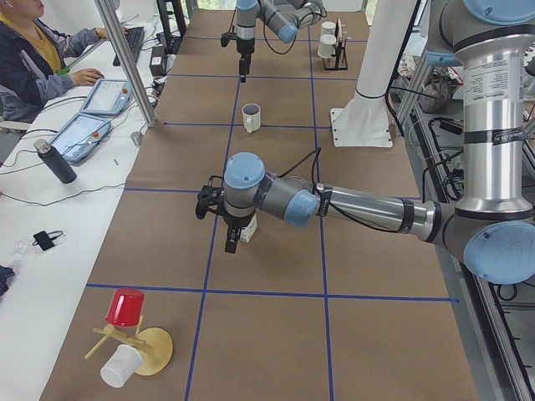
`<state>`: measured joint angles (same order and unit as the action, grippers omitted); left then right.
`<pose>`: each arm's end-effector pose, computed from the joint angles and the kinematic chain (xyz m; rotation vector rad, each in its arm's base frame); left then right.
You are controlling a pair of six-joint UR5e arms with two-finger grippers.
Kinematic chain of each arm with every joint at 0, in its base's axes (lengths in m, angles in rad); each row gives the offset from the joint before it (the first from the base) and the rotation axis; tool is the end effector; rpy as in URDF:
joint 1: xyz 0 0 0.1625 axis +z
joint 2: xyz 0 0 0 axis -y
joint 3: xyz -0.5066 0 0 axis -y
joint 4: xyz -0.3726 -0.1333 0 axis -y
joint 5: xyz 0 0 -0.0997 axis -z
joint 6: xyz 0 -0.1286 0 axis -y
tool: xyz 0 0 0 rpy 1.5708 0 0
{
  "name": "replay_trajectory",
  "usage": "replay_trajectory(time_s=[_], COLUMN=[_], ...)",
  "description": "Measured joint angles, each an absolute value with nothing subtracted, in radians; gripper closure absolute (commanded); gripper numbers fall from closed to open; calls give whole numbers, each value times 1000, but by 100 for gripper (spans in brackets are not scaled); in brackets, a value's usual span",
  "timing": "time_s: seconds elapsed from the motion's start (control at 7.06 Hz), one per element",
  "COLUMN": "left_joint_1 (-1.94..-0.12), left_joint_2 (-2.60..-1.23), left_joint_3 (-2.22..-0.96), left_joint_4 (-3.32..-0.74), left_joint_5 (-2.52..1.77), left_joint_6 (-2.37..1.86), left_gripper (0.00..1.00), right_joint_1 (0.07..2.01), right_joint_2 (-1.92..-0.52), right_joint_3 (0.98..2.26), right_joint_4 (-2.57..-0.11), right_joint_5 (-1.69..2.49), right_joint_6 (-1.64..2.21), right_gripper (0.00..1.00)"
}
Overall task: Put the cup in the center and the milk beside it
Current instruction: 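Release the mug and raise the right gripper back toward its side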
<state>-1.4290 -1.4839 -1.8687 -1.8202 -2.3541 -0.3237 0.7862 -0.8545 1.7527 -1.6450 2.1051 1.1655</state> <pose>0.0215 -0.4517 0.6265 0.2469 0.8478 0.0103 -0.4563 -0.5530 0.2552 0.0343 -0.9465 0.1320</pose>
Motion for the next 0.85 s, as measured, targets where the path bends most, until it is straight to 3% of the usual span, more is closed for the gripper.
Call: replay_trajectory(time_s=[0.28, 0.85], left_joint_1=[-1359, -1190], left_joint_2=[-1526, -1586], left_joint_3=[-1910, -1907], left_joint_4=[-1819, -1819], left_joint_5=[-2328, -2230], left_joint_6=[-364, -370], left_gripper=[2, 2], right_joint_1=[852, 915], right_joint_2=[-1002, -1212], right_joint_3=[1858, 1908], right_joint_4=[-1670, -1666], right_joint_5=[2122, 2114], right_joint_6=[1040, 780], right_gripper=[0, 0])
